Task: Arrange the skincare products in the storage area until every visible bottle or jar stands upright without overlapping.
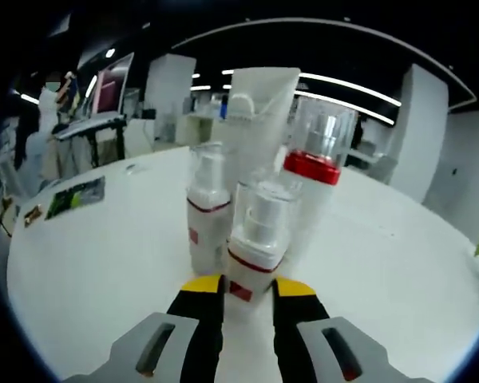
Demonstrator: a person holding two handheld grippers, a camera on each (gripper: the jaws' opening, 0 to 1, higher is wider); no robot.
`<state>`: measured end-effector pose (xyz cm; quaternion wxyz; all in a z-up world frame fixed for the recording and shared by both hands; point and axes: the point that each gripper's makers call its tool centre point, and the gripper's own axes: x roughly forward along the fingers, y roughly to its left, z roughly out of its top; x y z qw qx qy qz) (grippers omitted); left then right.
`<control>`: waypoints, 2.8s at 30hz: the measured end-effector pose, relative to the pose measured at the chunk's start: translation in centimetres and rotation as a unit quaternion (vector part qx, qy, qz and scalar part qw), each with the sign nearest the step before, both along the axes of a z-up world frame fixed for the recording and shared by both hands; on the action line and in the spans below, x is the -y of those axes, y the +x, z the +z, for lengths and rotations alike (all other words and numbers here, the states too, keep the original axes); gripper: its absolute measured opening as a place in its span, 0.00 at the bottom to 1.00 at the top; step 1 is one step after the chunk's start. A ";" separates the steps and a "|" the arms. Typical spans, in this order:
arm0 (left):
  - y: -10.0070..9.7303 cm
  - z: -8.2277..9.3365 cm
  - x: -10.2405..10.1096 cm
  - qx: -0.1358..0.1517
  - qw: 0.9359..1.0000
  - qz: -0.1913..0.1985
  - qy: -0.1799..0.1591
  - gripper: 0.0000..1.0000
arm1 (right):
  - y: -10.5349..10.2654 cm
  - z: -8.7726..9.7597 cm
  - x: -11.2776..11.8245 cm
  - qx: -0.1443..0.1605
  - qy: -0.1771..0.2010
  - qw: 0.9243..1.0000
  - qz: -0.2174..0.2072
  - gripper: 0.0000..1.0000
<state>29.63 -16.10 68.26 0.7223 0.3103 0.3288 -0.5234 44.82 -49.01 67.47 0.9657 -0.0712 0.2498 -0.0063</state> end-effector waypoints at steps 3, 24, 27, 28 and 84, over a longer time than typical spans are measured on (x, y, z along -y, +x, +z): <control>0.3 0.3 0.1 0.014 1.000 0.002 -0.002 0.01 | 0.0 -0.1 -0.1 0.002 0.005 1.000 0.003 0.18; 0.7 0.1 -0.4 0.023 1.000 0.002 0.011 0.01 | 0.3 -0.8 0.3 -0.025 0.015 1.000 0.006 0.19; 0.8 0.3 -0.4 0.028 1.000 0.003 0.007 0.01 | -0.1 -1.0 0.2 -0.029 0.026 0.999 0.006 0.27; 0.8 0.3 -0.4 0.028 1.000 0.004 0.007 0.01 | -0.4 -1.0 0.1 -0.031 0.025 0.999 0.006 0.28; 0.6 0.4 -0.3 0.042 0.999 -0.017 0.011 0.01 | -7.9 1.2 -17.0 -0.088 0.219 0.968 0.091 0.26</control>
